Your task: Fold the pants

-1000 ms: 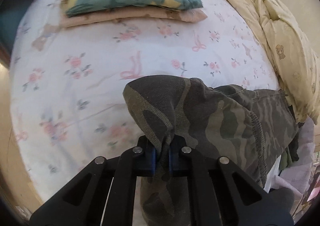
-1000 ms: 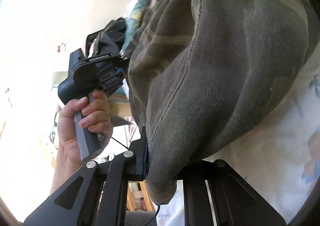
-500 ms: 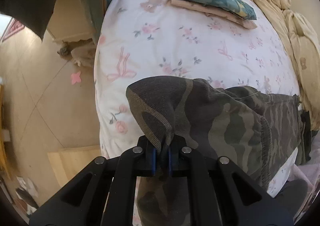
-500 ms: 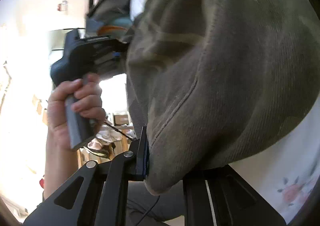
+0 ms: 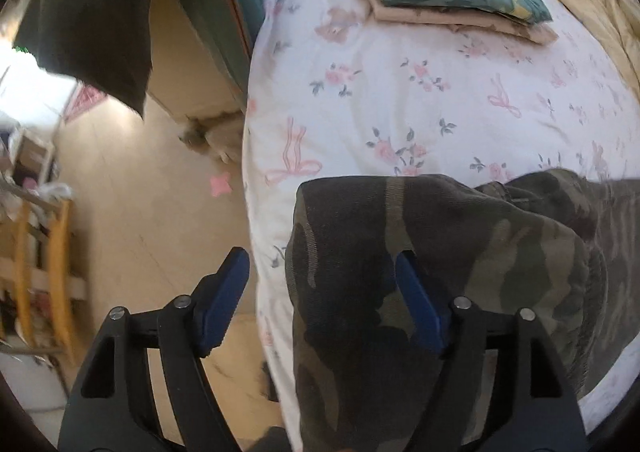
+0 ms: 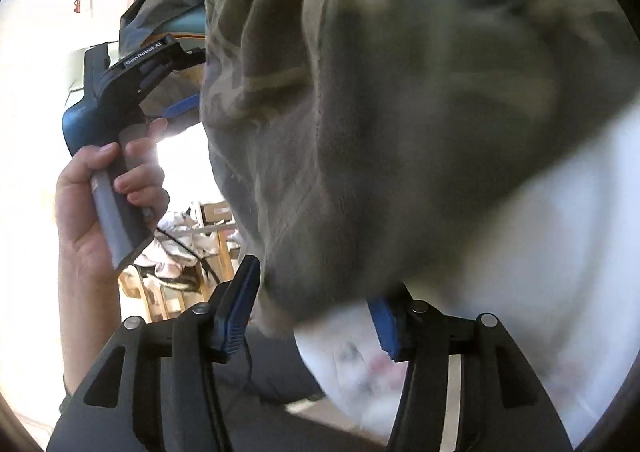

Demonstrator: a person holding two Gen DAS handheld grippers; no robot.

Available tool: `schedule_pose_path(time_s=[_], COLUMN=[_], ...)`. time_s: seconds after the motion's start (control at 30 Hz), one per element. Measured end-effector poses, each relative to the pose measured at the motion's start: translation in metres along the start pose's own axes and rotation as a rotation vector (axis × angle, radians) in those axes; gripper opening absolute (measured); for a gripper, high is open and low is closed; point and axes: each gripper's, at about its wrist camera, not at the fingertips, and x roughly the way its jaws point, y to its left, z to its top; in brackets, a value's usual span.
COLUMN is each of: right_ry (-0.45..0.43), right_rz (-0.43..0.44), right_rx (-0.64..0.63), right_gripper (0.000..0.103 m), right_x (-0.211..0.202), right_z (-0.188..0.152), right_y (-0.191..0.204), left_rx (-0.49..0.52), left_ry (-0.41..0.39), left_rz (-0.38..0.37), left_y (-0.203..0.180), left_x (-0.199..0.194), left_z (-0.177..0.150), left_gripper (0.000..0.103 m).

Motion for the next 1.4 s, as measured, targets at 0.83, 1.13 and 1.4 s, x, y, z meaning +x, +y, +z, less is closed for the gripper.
schedule_pose_path(time_s=[0.83, 1.13, 1.4], right_ry=[-0.731, -0.641, -0.669], right_rz=[-0.415, -0.503, -0.556], right_rx=[0.277, 0.343, 0.243], right_gripper=[0.080, 0.081, 0.016], right_x=[-0.447, -0.439, -0.441], right_z=[0.167, 0.202, 0.204], right_y=[-0.146, -0.203, -0.183], left_rx=[0.015, 0.142, 0.204], left_ry=[-0.072, -0.104, -0.068], left_rz=[-0.241, -0.251, -0.282], left_y=[-0.180, -0.261, -0.321], left_x=[-0.073, -0.097, -0.099], left_z=[0.005, 0.027, 0.032], left_gripper=[0.073, 0.073, 0.073])
